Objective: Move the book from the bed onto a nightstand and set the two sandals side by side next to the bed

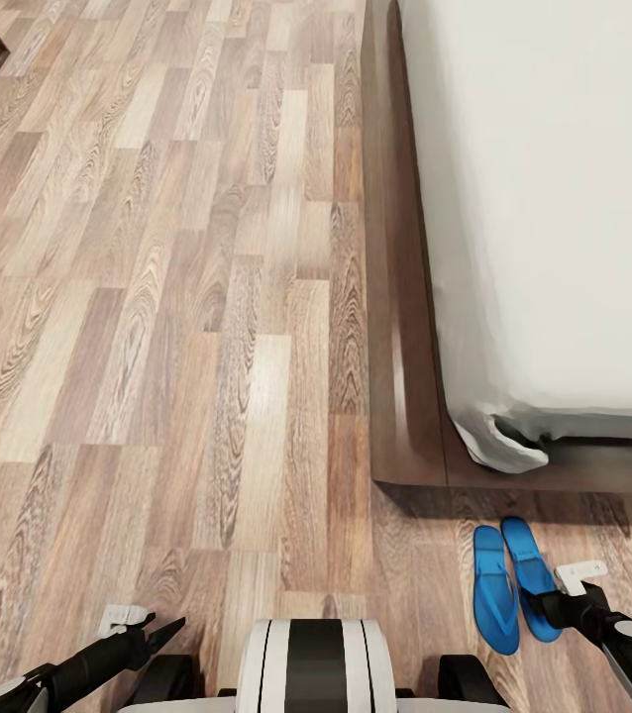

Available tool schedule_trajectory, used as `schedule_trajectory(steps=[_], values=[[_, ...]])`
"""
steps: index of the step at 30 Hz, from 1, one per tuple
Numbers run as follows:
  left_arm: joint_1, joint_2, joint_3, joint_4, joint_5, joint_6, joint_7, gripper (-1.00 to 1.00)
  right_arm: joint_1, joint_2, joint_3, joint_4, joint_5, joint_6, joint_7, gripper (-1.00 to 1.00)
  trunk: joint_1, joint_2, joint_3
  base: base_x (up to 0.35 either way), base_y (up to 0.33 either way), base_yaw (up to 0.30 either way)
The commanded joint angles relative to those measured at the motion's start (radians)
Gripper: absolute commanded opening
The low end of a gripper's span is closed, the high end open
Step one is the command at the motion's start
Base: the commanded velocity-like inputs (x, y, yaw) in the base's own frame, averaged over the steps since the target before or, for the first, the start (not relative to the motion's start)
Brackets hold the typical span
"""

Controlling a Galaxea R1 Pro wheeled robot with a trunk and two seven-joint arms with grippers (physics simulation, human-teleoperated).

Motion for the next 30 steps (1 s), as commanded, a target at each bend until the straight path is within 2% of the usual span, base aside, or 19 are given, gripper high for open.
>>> schedule_trajectory(steps=[1, 9, 30], values=[[0.000, 0.000, 0.001, 0.001, 0.003, 0.002, -0.004, 1.00, 0.000, 0.000, -0.005, -0.002, 0.007, 0.005, 0.008, 1.00, 0.000, 0.000, 0.000, 0.000, 0.000, 0.000], [0.000, 0.000, 0.001, 0.001, 0.003, 0.002, -0.004, 1.00, 0.000, 0.000, -0.005, -0.002, 0.007, 0.005, 0.008, 1.00, 0.000, 0.000, 0.000, 0.000, 0.000, 0.000], [0.000, 0.000, 0.001, 0.001, 0.003, 0.003, -0.004, 1.00, 0.000, 0.001, -0.005, -0.002, 0.007, 0.007, 0.008, 1.00, -0.010, 0.005, 0.081, 0.000, 0.000, 0.000]])
